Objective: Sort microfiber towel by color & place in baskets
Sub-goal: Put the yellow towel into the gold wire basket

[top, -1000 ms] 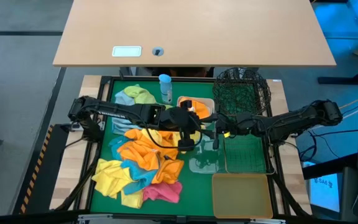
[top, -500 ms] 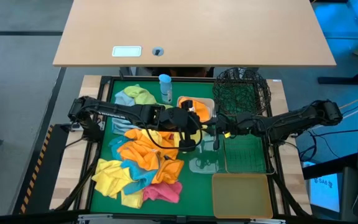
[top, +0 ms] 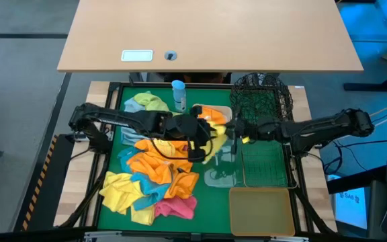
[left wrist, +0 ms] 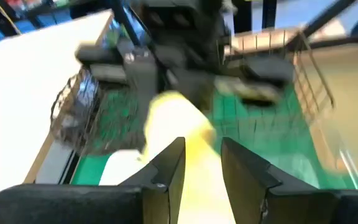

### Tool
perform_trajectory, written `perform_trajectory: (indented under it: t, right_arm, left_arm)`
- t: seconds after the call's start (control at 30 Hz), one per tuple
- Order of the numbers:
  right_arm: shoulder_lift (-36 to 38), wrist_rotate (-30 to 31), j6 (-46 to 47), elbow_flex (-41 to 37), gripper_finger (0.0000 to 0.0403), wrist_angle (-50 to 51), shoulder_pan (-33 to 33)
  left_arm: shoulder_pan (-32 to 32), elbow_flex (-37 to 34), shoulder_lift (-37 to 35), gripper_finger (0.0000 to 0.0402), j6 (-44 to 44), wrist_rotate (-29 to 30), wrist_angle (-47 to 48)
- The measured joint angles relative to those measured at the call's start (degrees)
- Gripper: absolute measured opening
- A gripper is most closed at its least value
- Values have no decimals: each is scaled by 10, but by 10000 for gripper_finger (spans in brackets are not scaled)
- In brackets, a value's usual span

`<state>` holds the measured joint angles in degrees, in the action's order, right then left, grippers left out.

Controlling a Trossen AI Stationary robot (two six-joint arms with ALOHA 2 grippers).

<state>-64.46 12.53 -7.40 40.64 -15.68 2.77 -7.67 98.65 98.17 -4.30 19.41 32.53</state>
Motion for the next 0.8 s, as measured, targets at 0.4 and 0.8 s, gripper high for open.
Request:
perform_trajectory:
  t: [0.4,0.8]
  right_arm:
    - [72,-1,-4,126,6,240,-140]
    - [134,15,-19,208,3,440,-266]
  left_arm:
    - [-3,0,-45,96,82,-10,206]
    - [-3,-113,-44,96,87,-53,135]
